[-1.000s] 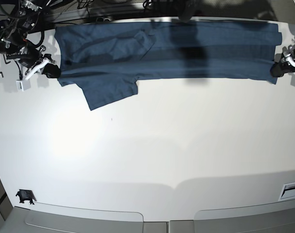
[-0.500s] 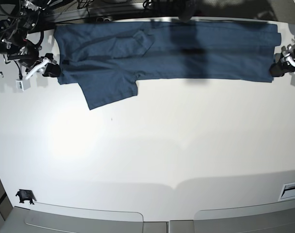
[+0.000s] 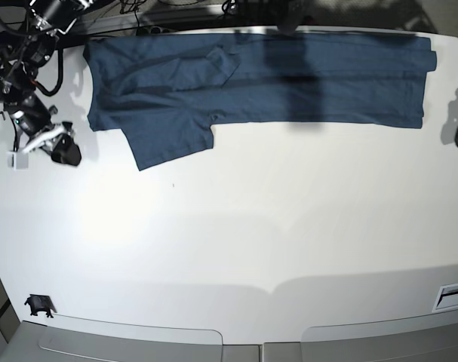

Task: Fold the T-shirt properly
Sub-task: 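Open both grippers and raise the right gripper off the shirt, then lower the right gripper onto the folded strip's end and grasp it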

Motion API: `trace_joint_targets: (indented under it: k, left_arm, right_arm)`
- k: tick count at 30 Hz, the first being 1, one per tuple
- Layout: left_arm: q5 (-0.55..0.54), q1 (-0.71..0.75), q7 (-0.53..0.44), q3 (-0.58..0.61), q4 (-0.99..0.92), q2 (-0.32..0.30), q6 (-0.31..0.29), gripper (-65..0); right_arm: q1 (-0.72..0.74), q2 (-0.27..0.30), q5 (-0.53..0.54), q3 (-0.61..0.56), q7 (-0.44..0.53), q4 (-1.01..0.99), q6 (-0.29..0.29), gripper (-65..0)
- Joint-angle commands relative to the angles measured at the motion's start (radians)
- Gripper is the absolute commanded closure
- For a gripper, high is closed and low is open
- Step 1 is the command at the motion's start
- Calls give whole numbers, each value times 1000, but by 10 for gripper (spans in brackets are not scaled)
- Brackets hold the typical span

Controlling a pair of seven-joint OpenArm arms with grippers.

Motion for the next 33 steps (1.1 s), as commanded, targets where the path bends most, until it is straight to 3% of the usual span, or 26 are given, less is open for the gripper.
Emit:
trace_joint_targets:
  k: [1,8,11,14,17,23,30,33]
  left_arm:
    - [-28,-5,-18,-26,15,-27,-9,-128]
    - [-28,-5,-18,-63,15,-26,-9,-128]
    - [-28,-4,-18,-63,15,-25,-9,-128]
    - [-28,-4,-18,-63,15,-25,-9,-128]
    - [-12,-4,-18,-63,15,-24,-9,-128]
    - [-12,-2,-18,-63,15,-25,-9,-128]
    - [-13,-2,-18,-63,15,-24,-9,-128]
    - [-12,-2,-18,-63,15,-25,-9,-127]
  right_arm:
    - [37,8,21,4,23,19,7,-205]
    - [112,-42,-148,-99,77,12,7,-209]
    - [113,-50,-260,-191,136,-3,3,-276]
    - [113,-53,-357,-273,222,-40,-43,-347]
    - [113,-58,-427,-329,296,-86,-60,-360]
    - [117,-58,-441,-376,365,-212,-99,-360]
    - [124,-59,-437,-376,365,-357,-98,-360]
    - [124,-61,-385,-376,343,-386,-97,-360]
